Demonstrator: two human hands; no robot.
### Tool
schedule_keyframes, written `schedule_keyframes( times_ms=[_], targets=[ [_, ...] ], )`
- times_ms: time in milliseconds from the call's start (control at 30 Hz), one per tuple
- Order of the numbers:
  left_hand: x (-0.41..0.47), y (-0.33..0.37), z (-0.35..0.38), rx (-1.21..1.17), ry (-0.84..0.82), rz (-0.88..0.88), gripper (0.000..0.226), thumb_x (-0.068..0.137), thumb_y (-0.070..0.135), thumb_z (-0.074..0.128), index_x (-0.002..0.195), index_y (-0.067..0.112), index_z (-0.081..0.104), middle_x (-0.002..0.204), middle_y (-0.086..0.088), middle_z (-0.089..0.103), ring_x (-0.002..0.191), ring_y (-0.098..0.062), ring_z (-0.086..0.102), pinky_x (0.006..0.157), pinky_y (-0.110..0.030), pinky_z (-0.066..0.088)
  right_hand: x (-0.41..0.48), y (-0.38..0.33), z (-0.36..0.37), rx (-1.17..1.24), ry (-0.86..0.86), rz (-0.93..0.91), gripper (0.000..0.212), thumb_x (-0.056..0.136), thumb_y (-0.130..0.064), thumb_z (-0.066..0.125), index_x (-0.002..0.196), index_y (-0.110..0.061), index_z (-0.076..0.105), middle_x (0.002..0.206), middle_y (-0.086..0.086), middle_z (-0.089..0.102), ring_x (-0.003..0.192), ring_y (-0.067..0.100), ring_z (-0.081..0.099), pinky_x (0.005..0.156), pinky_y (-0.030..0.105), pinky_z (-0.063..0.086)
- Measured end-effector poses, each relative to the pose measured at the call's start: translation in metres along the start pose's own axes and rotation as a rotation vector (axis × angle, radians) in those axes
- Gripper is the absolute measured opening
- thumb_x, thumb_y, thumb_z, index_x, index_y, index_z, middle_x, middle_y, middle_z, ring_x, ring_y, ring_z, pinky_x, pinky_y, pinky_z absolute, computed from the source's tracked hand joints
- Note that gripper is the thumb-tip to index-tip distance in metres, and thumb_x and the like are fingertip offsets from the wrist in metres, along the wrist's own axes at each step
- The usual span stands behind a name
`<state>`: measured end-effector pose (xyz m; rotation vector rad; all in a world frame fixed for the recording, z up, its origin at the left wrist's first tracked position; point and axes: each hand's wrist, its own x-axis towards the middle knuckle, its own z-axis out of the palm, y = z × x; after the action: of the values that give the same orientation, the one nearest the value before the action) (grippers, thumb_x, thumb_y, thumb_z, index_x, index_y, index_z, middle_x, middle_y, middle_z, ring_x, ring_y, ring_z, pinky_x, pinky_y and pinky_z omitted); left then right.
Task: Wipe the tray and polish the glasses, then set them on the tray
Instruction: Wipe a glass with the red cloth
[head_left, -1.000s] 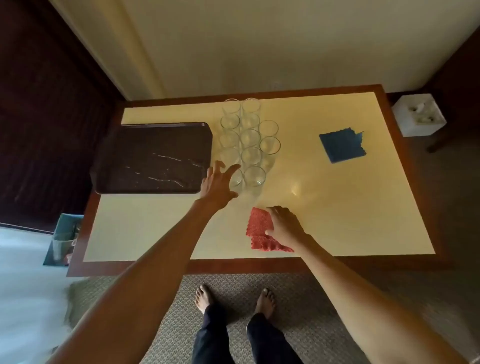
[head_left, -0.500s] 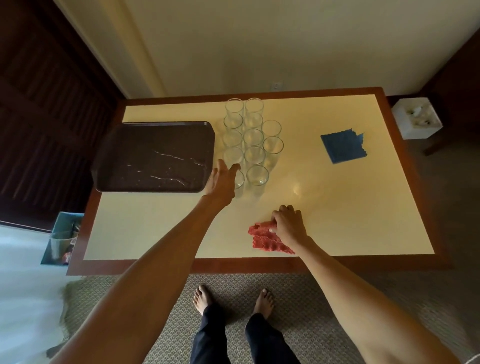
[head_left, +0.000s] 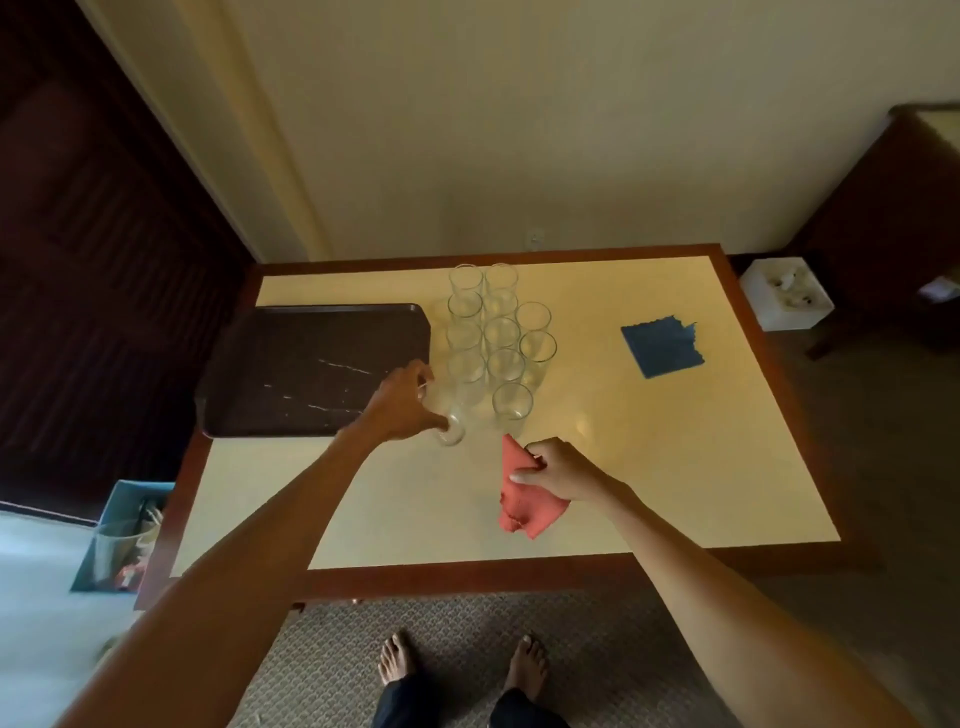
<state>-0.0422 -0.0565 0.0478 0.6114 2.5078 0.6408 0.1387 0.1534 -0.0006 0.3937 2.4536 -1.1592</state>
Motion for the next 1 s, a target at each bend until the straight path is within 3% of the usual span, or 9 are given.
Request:
schedule_keyframes(
  times_ms=[167, 267, 367, 433, 533, 633, 733, 867, 1000],
  targets=[
    [-0.007, -0.010, -0.080, -0.303, -0.017, 0.031, 0.066, 0.077, 0.020, 0.091, 0.129, 0.016, 0.051, 0.120, 0.000, 0.060, 0.110, -0.020, 0.061, 0.083, -0.027, 0.051, 0.019, -0.072, -0.014, 0.161, 0.118, -0.042, 0.022, 0.097, -0.040, 0.062, 0.094, -0.019, 0.058, 0.091, 0.002, 0.064, 0.078, 0.021, 0.062, 0.064, 0.029, 0.041],
    [-0.010, -0.020, -0.121, -0.581, -0.027, 0.033, 0.059, 0.080, 0.010, 0.086, 0.129, 0.015, 0.054, 0.122, -0.003, 0.063, 0.114, -0.021, 0.062, 0.088, -0.032, 0.056, 0.035, -0.124, -0.026, 0.396, 0.315, -0.037, 0.032, 0.097, -0.040, 0.063, 0.113, -0.012, 0.061, 0.109, 0.009, 0.067, 0.093, 0.029, 0.066, 0.074, 0.035, 0.053],
    [-0.017, -0.024, -0.151, -0.837, 0.043, 0.006, 0.053, 0.085, 0.007, 0.081, 0.131, 0.016, 0.057, 0.122, -0.005, 0.064, 0.111, -0.022, 0.063, 0.088, -0.033, 0.054, 0.046, -0.174, -0.033, 0.698, 0.313, 0.017, 0.047, 0.095, -0.041, 0.065, 0.129, -0.009, 0.058, 0.122, 0.014, 0.066, 0.098, 0.030, 0.069, 0.074, 0.040, 0.062],
    [-0.020, -0.027, -0.166, -0.995, 0.065, -0.001, 0.049, 0.086, 0.012, 0.080, 0.131, 0.013, 0.060, 0.120, -0.007, 0.065, 0.107, -0.021, 0.063, 0.086, -0.030, 0.051, 0.055, -0.206, -0.035, 0.934, 0.263, -0.002, 0.043, 0.095, -0.033, 0.067, 0.127, -0.005, 0.060, 0.118, 0.016, 0.068, 0.090, 0.029, 0.072, 0.065, 0.041, 0.062],
    [-0.022, -0.033, -0.182, -1.131, 0.066, 0.022, 0.051, 0.075, 0.035, 0.089, 0.115, 0.008, 0.071, 0.109, -0.009, 0.068, 0.099, -0.023, 0.058, 0.084, -0.033, 0.045, 0.067, -0.249, -0.033, 1.145, 0.292, -0.062, 0.036, 0.093, -0.024, 0.069, 0.117, 0.002, 0.065, 0.112, 0.015, 0.072, 0.101, 0.033, 0.071, 0.085, 0.046, 0.059],
    [-0.021, -0.032, -0.190, -1.241, 0.066, 0.015, 0.051, 0.076, 0.042, 0.080, 0.115, 0.010, 0.072, 0.108, -0.008, 0.066, 0.100, -0.025, 0.062, 0.086, -0.037, 0.052, 0.074, -0.289, -0.029, 1.059, 0.426, -0.102, 0.016, 0.091, -0.028, 0.073, 0.090, -0.013, 0.072, 0.093, 0.006, 0.074, 0.090, 0.032, 0.072, 0.081, 0.045, 0.060],
    [-0.018, -0.029, -0.195, -1.302, 0.019, 0.033, 0.052, 0.085, 0.049, 0.076, 0.120, 0.011, 0.072, 0.100, -0.006, 0.061, 0.089, -0.020, 0.065, 0.079, -0.037, 0.059, 0.073, -0.319, -0.023, 0.887, 0.598, -0.180, 0.018, 0.091, -0.037, 0.072, 0.080, -0.022, 0.071, 0.078, -0.001, 0.074, 0.073, 0.026, 0.072, 0.070, 0.036, 0.061],
    [-0.020, -0.025, -0.195, -1.330, -0.105, 0.032, 0.059, 0.099, 0.063, 0.054, 0.126, 0.012, 0.067, 0.103, -0.010, 0.064, 0.086, -0.023, 0.069, 0.073, -0.038, 0.060, 0.076, -0.339, -0.018, 0.968, 0.611, -0.204, 0.030, 0.095, -0.045, 0.063, 0.087, -0.017, 0.070, 0.072, 0.001, 0.069, 0.058, 0.018, 0.068, 0.051, 0.031, 0.055],
    [-0.012, -0.029, -0.199, -1.378, -0.139, 0.013, 0.072, 0.100, 0.071, 0.038, 0.130, 0.012, 0.065, 0.122, -0.017, 0.072, 0.108, -0.036, 0.073, 0.093, -0.052, 0.059, 0.076, -0.340, -0.014, 1.146, 0.441, -0.183, 0.044, 0.104, -0.051, 0.040, 0.107, -0.018, 0.068, 0.081, 0.006, 0.069, 0.065, 0.020, 0.068, 0.052, 0.027, 0.052]
  ],
)
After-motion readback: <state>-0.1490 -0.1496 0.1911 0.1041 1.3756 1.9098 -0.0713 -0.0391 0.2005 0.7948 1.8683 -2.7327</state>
